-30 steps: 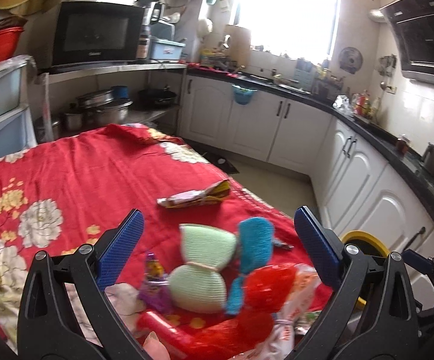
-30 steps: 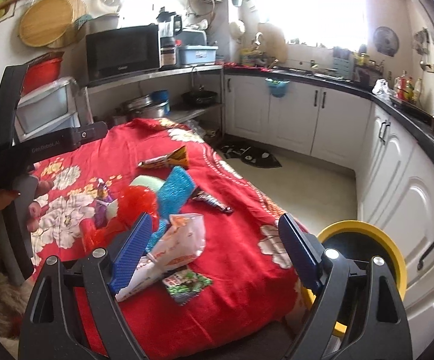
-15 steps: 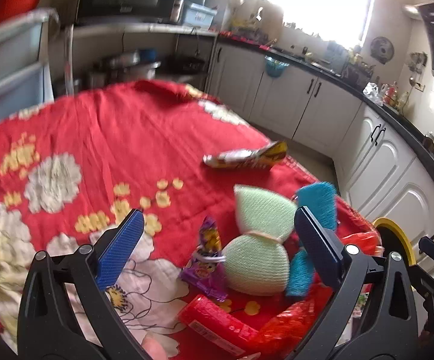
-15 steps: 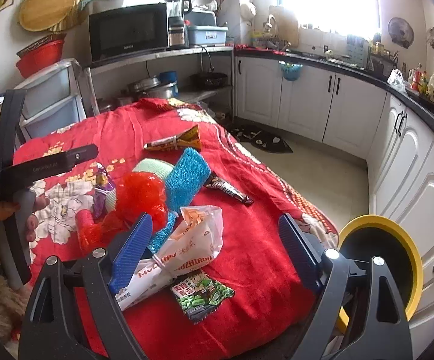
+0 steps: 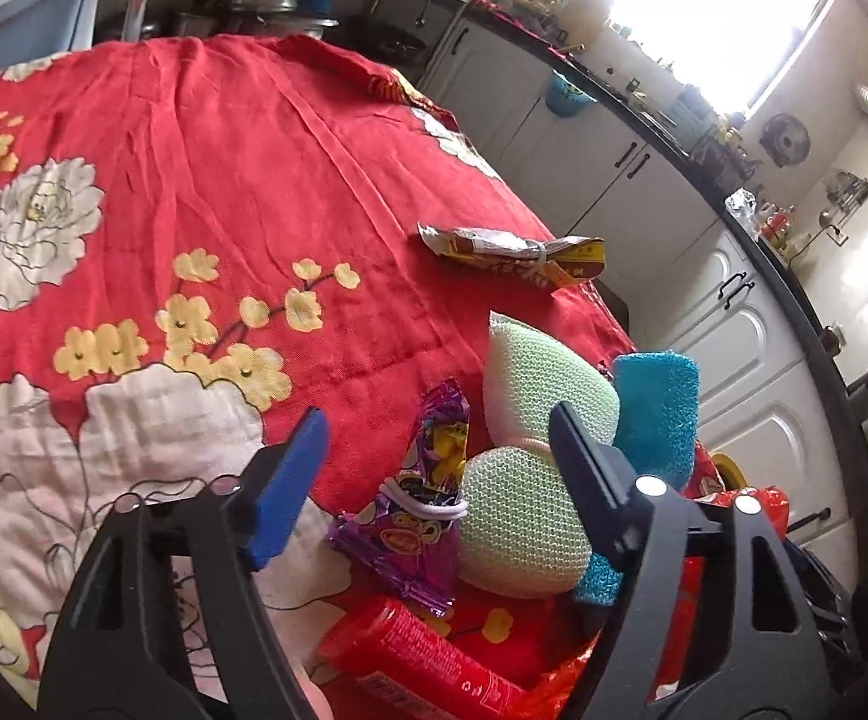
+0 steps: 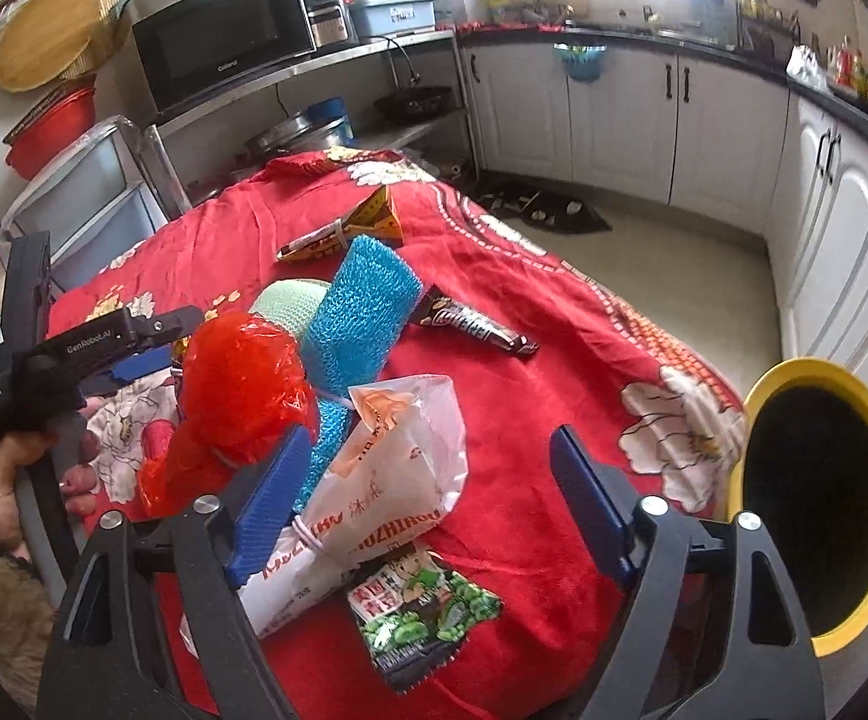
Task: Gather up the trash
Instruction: 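Grasp the purple wrapper with the left tool while the right tool grasps the white paper bag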
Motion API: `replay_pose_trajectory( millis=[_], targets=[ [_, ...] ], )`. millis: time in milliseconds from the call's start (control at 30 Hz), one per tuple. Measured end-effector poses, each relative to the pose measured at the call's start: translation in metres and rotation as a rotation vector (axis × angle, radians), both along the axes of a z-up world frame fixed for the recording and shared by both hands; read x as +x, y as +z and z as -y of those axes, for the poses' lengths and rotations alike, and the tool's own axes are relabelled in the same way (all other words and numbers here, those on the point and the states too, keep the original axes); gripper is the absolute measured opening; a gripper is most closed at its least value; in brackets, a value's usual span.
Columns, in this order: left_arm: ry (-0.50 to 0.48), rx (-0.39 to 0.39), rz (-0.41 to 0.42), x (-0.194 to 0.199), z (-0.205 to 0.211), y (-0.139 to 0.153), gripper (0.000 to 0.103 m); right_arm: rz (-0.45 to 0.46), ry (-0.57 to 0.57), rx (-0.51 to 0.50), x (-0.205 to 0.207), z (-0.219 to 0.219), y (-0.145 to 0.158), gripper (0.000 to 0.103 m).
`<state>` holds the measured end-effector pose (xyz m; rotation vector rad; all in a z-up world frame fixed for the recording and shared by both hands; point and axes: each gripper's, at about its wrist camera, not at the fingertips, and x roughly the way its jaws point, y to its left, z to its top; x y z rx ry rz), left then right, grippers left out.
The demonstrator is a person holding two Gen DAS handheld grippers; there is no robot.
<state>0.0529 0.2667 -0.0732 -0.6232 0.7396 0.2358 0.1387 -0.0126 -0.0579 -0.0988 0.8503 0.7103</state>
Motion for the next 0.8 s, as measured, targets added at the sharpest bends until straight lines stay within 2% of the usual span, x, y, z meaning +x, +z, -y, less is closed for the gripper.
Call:
replay_pose_trajectory(
  millis=[67, 133, 167, 200, 267, 467, 800],
  targets=[
    [0.002, -0.009, -0.011, 0.003, 0.000, -0.003, 0.057, -0.028, 0.004, 0.002, 0.004, -0.002, -0.004, 0.068],
    [0.001, -0.017, -0.019, 0.004, -0.001, -0.006, 0.047, -0.069, 0.018, 0.009, 0.008, -0.005, -0.009, 0.051],
    [0.001, -0.016, -0.023, 0.004, -0.001, -0.007, 0.038, -0.086, 0.030, 0.015, 0.009, -0.007, -0.011, 0.035],
    [0.000, -0.015, -0.026, 0.004, -0.001, -0.008, 0.026, -0.094, 0.034, 0.020, 0.008, -0.007, -0.012, 0.029],
    [0.003, -0.014, -0.029, 0.004, -0.002, -0.009, 0.015, -0.085, 0.046, 0.031, 0.005, -0.007, -0.009, 0.022],
    [0.022, 0.010, 0.009, -0.006, -0.005, 0.004, 0.013, -0.008, 0.047, 0.060, -0.005, -0.001, 0.012, 0.016],
    [0.020, 0.117, 0.138, -0.021, 0.012, 0.065, 0.013, 0.090, 0.009, 0.126, -0.006, 0.024, 0.051, 0.015]
  ],
)
